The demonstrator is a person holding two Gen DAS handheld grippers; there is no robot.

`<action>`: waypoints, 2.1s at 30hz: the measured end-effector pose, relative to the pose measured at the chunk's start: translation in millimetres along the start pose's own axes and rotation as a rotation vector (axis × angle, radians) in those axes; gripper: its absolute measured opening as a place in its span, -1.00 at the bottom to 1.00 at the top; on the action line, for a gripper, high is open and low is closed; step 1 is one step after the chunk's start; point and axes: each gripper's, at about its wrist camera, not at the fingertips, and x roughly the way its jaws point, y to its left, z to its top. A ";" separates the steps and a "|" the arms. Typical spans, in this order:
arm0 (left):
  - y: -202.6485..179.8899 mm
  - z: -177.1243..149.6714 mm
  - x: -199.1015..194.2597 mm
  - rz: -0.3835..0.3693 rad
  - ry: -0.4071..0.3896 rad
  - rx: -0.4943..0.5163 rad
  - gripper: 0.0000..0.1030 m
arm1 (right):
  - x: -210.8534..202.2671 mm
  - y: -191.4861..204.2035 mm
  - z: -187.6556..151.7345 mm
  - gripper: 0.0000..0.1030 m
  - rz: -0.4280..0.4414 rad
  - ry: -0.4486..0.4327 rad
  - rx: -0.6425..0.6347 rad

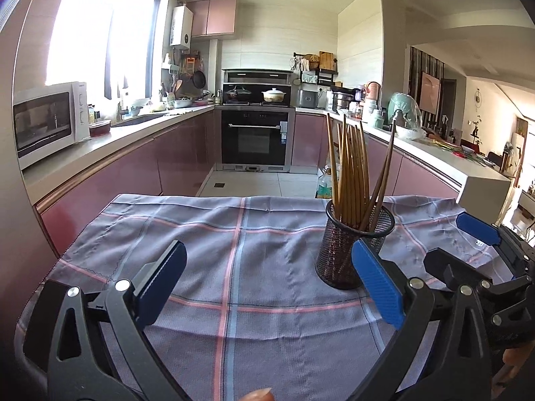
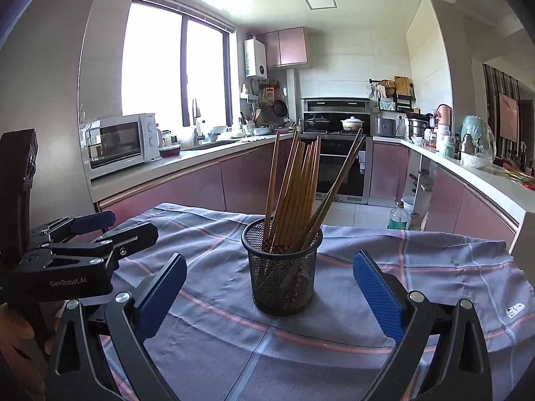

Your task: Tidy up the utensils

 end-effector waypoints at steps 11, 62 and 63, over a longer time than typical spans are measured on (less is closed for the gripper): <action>3.7 4.4 -14.3 0.040 -0.048 -0.007 0.89 | -9.1 -0.3 2.1 0.87 -0.001 -0.045 0.012; -2.8 10.7 -27.4 0.095 -0.131 0.000 0.89 | -15.6 -4.2 6.3 0.87 -0.011 -0.106 0.024; -3.0 10.3 -27.2 0.095 -0.131 0.001 0.89 | -15.8 -4.3 6.3 0.87 -0.011 -0.107 0.023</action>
